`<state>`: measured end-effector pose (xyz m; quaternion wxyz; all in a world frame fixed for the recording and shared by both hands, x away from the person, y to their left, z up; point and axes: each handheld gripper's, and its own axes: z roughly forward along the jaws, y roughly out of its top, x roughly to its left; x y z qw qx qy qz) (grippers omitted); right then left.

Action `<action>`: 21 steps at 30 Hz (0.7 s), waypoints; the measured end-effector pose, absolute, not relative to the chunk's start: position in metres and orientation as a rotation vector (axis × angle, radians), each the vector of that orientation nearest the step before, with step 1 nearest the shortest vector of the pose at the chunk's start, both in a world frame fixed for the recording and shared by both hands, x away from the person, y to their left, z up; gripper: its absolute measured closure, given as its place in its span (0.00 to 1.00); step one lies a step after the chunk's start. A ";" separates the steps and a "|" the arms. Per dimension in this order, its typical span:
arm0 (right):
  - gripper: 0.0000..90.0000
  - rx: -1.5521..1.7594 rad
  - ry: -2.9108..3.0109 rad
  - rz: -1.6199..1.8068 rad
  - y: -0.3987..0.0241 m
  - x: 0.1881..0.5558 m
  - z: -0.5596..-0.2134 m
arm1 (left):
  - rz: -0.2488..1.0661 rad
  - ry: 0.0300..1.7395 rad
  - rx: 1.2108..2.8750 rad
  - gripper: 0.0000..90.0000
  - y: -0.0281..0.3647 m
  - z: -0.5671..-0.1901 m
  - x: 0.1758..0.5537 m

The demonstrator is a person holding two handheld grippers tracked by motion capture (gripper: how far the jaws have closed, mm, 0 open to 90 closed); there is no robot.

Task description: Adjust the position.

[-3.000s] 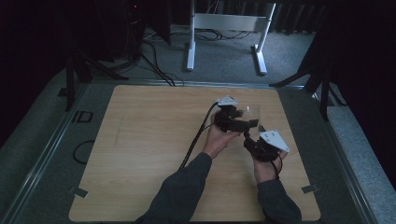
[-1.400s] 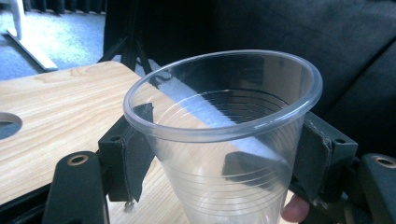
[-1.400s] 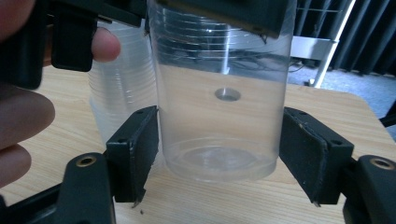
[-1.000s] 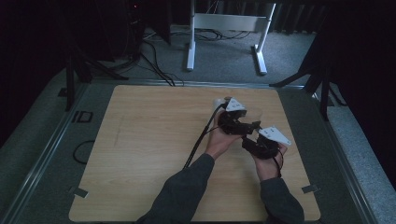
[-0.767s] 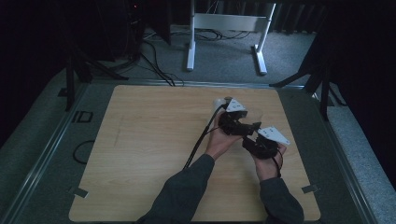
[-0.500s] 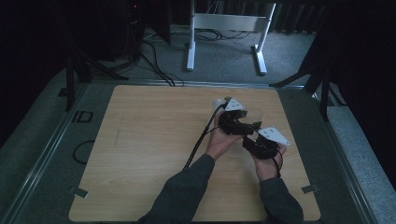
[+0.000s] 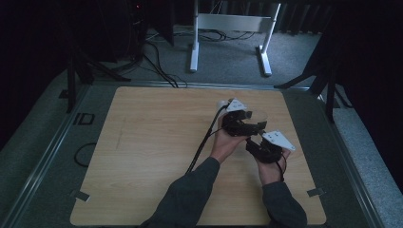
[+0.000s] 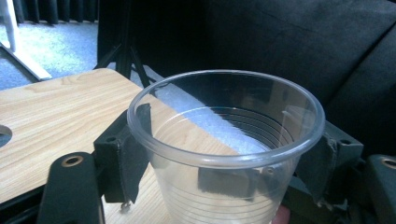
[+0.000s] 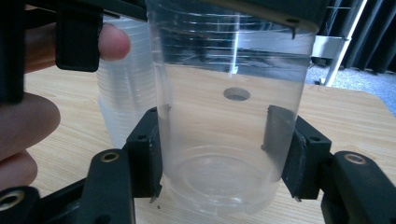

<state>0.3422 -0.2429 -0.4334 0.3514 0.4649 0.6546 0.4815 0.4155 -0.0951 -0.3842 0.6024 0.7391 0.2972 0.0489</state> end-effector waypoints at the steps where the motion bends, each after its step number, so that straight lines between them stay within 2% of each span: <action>1: 0.46 1.204 1.696 1.246 -0.243 0.342 -0.434 | 0.117 0.687 1.714 0.29 -0.095 -0.384 0.415; 7: 0.44 1.203 1.703 1.247 -0.244 0.343 -0.433 | 0.141 0.674 1.717 0.31 -0.095 -0.384 0.414; 15: 0.36 1.195 1.718 1.251 -0.245 0.342 -0.431 | 0.195 0.671 1.726 0.32 -0.095 -0.384 0.413; 21: 0.33 1.193 1.720 1.256 -0.246 0.340 -0.430 | 0.276 0.676 1.725 0.33 -0.093 -0.385 0.411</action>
